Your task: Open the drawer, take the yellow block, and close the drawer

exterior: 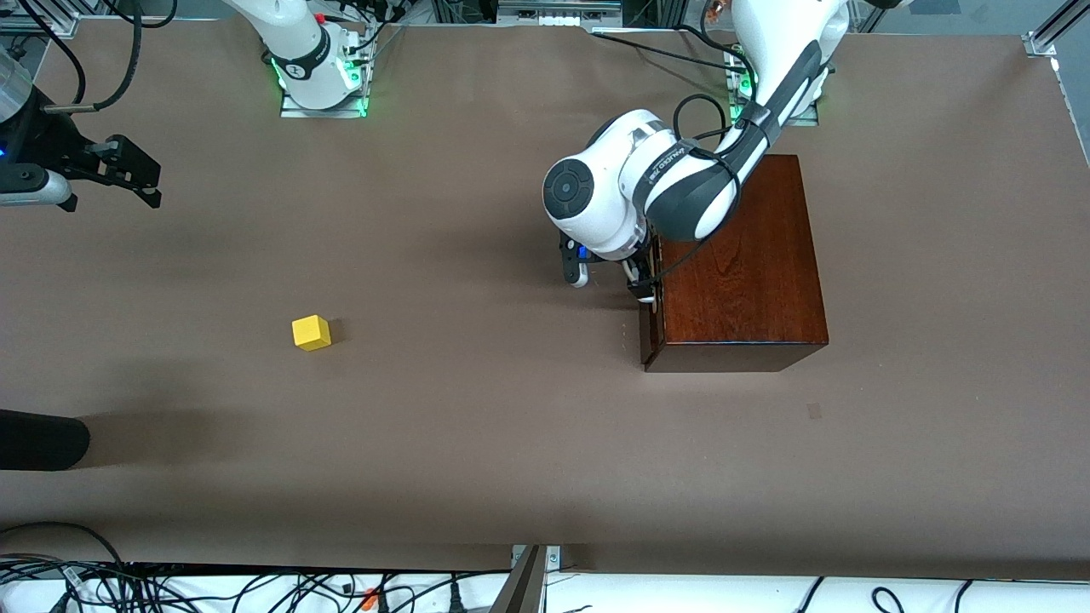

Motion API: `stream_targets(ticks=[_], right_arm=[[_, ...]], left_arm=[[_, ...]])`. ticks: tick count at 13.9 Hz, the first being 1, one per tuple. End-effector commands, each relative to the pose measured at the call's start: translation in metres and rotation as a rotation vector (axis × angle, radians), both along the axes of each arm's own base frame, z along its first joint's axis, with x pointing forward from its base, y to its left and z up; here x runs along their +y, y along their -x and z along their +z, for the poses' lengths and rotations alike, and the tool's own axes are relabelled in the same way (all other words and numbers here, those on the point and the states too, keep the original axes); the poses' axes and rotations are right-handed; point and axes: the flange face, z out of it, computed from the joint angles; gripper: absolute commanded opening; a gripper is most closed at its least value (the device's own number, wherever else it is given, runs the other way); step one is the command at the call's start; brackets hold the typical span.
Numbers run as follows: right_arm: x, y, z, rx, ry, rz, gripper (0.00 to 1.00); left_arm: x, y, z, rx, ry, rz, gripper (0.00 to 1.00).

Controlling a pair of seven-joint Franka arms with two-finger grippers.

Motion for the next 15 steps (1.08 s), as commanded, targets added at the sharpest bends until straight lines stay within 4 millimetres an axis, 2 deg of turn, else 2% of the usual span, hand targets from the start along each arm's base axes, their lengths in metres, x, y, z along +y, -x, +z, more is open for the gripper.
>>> stream_targets(ticks=[1, 4, 6, 9, 11, 12, 14, 15], right_arm=[[0.002, 0.0, 0.004, 0.011, -0.042, 0.004, 1.0], [0.003, -0.001, 0.002, 0.016, -0.045, 0.008, 1.0], [0.002, -0.003, -0.001, 0.022, -0.043, 0.006, 1.0], [0.003, -0.005, -0.003, 0.013, -0.045, 0.007, 1.0], [0.004, -0.01, -0.005, 0.002, -0.045, 0.007, 1.0], [0.002, -0.011, -0.005, -0.006, -0.047, 0.004, 1.0], [0.001, -0.011, -0.005, -0.006, -0.047, 0.003, 1.0], [0.002, -0.011, -0.005, -0.006, -0.047, 0.004, 1.0]], left_arm=[[-0.021, 0.011, 0.029, -0.12, 0.019, 0.09, 1.0], [-0.055, 0.023, 0.062, -0.257, 0.068, 0.363, 1.0], [-0.061, 0.018, 0.1, -0.314, 0.131, 0.556, 1.0], [-0.053, 0.021, 0.16, -0.402, 0.189, 0.721, 1.0], [-0.036, 0.02, 0.201, -0.466, 0.227, 0.82, 1.0], [-0.021, 0.014, 0.216, -0.472, 0.237, 0.878, 1.0], [0.023, -0.005, 0.235, -0.431, 0.223, 0.994, 1.0], [0.05, -0.017, 0.254, -0.415, 0.242, 1.058, 1.0]])
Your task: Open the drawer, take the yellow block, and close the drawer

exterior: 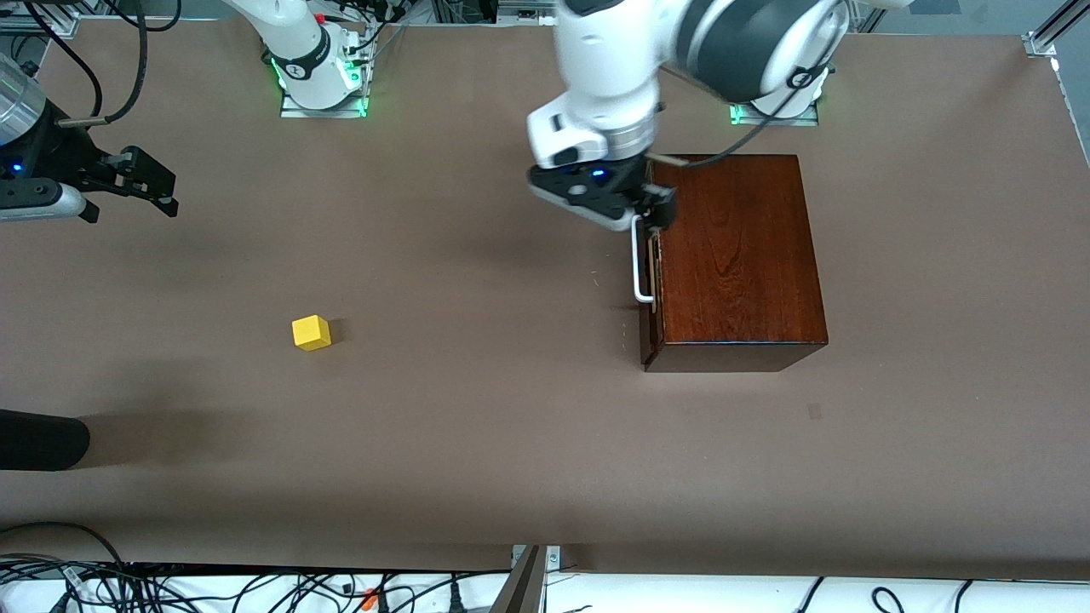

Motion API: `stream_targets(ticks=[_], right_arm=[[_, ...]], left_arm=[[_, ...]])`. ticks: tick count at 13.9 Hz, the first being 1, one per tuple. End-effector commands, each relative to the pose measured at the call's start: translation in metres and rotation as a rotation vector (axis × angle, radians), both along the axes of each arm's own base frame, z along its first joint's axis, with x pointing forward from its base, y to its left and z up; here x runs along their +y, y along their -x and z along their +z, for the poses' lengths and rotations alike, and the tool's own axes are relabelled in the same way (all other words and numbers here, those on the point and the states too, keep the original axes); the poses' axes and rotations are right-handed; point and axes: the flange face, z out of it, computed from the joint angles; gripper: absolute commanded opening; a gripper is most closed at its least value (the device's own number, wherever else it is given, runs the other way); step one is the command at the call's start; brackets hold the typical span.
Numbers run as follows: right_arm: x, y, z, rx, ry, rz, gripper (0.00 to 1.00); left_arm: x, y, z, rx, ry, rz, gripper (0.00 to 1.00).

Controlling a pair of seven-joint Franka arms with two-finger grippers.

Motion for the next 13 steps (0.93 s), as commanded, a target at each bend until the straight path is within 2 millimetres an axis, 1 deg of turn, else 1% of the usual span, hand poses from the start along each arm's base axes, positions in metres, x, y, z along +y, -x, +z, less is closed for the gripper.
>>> stream_targets(ticks=[1, 2, 4, 5, 6, 7, 8, 9, 10, 11, 13], right_arm=[[-0.002, -0.002, 0.006, -0.011, -0.022, 0.004, 1.0], [-0.001, -0.002, 0.006, -0.008, -0.041, 0.001, 1.0], [0.001, -0.003, 0.003, -0.003, -0.052, 0.0, 1.0], [0.0, -0.003, 0.003, -0.001, -0.052, 0.0, 1.0], [-0.002, -0.004, 0.002, 0.0, -0.053, -0.003, 1.0], [-0.002, -0.004, 0.002, -0.001, -0.052, -0.003, 1.0], [-0.002, -0.004, 0.003, -0.003, -0.052, -0.003, 1.0], [-0.002, -0.004, 0.003, -0.003, -0.054, -0.003, 1.0], [-0.002, -0.004, 0.002, -0.001, -0.054, -0.003, 1.0], [-0.002, -0.004, 0.002, -0.001, -0.054, -0.003, 1.0], [-0.003, -0.004, 0.002, 0.0, -0.053, -0.005, 1.0]], left_arm=[[0.066, -0.026, 0.039, 0.029, 0.087, 0.145, 1.0], [0.082, -0.029, 0.052, 0.013, 0.101, 0.188, 1.0], [0.122, -0.034, 0.064, 0.026, 0.094, 0.389, 1.0], [0.133, -0.034, 0.068, 0.03, 0.091, 0.495, 1.0], [0.141, -0.033, 0.07, 0.027, 0.083, 0.541, 1.0], [0.16, -0.033, 0.077, 0.029, 0.086, 0.567, 1.0], [0.177, -0.034, 0.079, 0.047, 0.094, 0.563, 1.0], [0.203, -0.034, 0.083, 0.062, 0.099, 0.519, 1.0], [0.233, -0.037, 0.086, 0.079, 0.119, 0.485, 1.0], [0.26, -0.04, 0.087, 0.091, 0.134, 0.478, 1.0], [0.298, -0.042, 0.087, 0.094, 0.132, 0.442, 1.0]])
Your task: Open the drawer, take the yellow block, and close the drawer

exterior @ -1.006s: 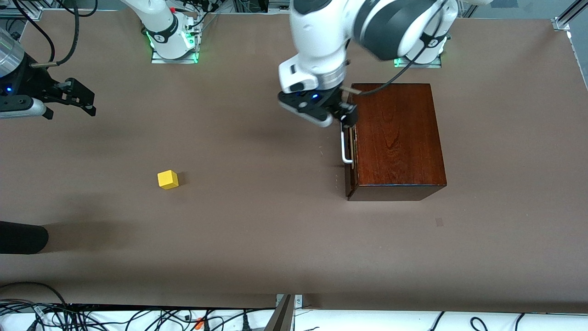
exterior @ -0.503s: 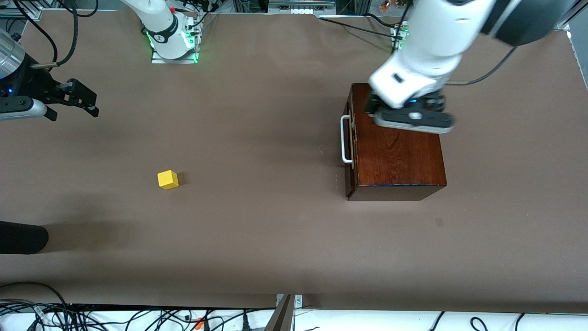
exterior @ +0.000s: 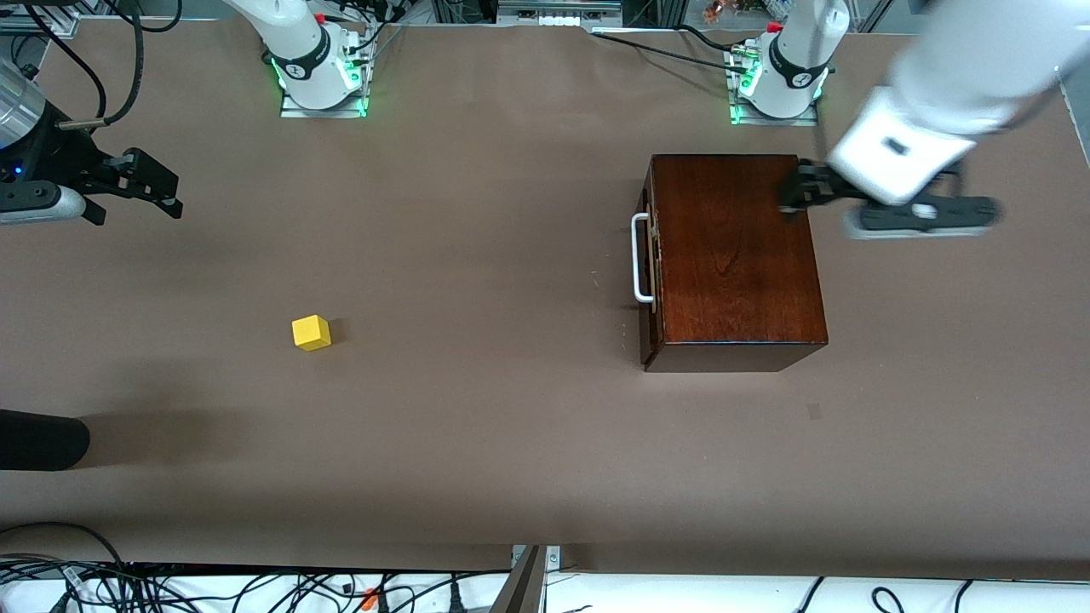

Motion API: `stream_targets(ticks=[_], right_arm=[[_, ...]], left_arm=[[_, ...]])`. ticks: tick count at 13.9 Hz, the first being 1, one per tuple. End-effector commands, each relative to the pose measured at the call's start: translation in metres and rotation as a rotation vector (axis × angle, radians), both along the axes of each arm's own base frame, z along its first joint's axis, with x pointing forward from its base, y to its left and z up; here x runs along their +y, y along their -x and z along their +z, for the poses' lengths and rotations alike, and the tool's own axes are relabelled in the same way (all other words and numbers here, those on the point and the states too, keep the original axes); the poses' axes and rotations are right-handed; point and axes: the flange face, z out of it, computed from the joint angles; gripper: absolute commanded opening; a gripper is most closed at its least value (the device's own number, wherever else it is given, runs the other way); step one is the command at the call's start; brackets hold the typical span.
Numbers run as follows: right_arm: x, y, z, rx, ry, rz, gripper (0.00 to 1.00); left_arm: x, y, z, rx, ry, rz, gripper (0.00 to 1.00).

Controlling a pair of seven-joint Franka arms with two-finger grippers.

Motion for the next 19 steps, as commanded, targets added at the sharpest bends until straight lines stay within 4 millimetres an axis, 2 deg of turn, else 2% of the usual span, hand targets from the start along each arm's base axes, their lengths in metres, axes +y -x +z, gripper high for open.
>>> stream_targets(ticks=[1, 3, 6, 8, 10, 15, 19], right_arm=[[-0.003, -0.002, 0.004, -0.005, -0.021, 0.003, 1.0], [-0.003, -0.002, 0.004, -0.003, -0.021, 0.003, 1.0], [-0.007, -0.002, 0.004, -0.002, -0.021, -0.005, 1.0], [-0.009, -0.002, 0.004, 0.001, -0.021, -0.008, 1.0], [-0.014, -0.002, 0.004, 0.001, -0.022, -0.017, 1.0], [-0.014, -0.002, 0.004, 0.003, -0.022, -0.015, 1.0], [-0.014, -0.002, 0.004, 0.003, -0.022, -0.017, 1.0]], left_arm=[[0.05, 0.01, 0.0, 0.014, 0.026, -0.066, 1.0], [0.076, 0.011, -0.009, 0.024, 0.037, -0.083, 1.0], [0.089, 0.04, -0.023, -0.031, 0.041, -0.108, 1.0], [0.103, 0.04, -0.027, -0.023, 0.043, -0.124, 1.0], [0.105, 0.04, -0.026, -0.023, 0.04, -0.119, 1.0], [0.107, 0.029, -0.006, -0.035, 0.035, -0.108, 1.0], [0.105, 0.029, -0.006, -0.029, 0.035, -0.11, 1.0]])
